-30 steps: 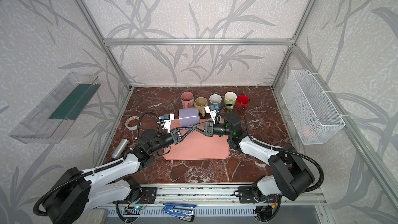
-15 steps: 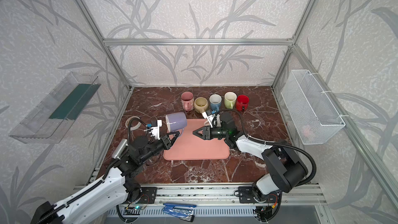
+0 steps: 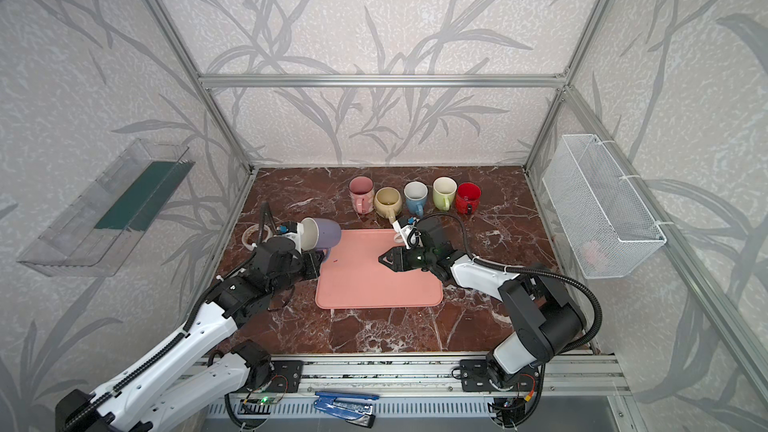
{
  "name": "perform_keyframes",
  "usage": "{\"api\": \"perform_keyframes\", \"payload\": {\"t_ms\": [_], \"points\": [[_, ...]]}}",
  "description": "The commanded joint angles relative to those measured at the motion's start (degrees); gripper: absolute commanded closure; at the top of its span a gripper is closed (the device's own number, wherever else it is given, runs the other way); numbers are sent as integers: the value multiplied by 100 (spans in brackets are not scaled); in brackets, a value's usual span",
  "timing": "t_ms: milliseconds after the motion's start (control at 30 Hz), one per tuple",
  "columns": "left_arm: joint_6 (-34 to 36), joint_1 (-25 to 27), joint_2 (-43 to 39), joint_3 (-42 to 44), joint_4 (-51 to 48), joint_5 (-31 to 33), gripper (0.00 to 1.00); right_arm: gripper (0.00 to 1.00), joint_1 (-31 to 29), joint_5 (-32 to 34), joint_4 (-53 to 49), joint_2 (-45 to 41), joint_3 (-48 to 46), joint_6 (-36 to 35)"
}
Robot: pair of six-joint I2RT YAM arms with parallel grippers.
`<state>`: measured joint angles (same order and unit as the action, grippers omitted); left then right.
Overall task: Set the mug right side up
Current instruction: 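Carry the lavender mug with the left gripper to the mug row and lower it upright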
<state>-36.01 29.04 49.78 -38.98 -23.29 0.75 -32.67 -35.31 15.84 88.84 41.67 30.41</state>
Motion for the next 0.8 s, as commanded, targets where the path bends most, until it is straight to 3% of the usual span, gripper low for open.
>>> {"api": "perform_keyframes", "payload": {"t_ms": [0,300,767], "points": [[412,-299,367,-556,-820,147,100,59,-17,364,-368,63,123,-239],[1018,-728,1540,-1115,-1448,620,100,59,-94,604,-663,-264,142,-334],[1599,-1058,3146,-2277,-1579,854,100,59,-227,675,-834,-666,87,-299]]}}
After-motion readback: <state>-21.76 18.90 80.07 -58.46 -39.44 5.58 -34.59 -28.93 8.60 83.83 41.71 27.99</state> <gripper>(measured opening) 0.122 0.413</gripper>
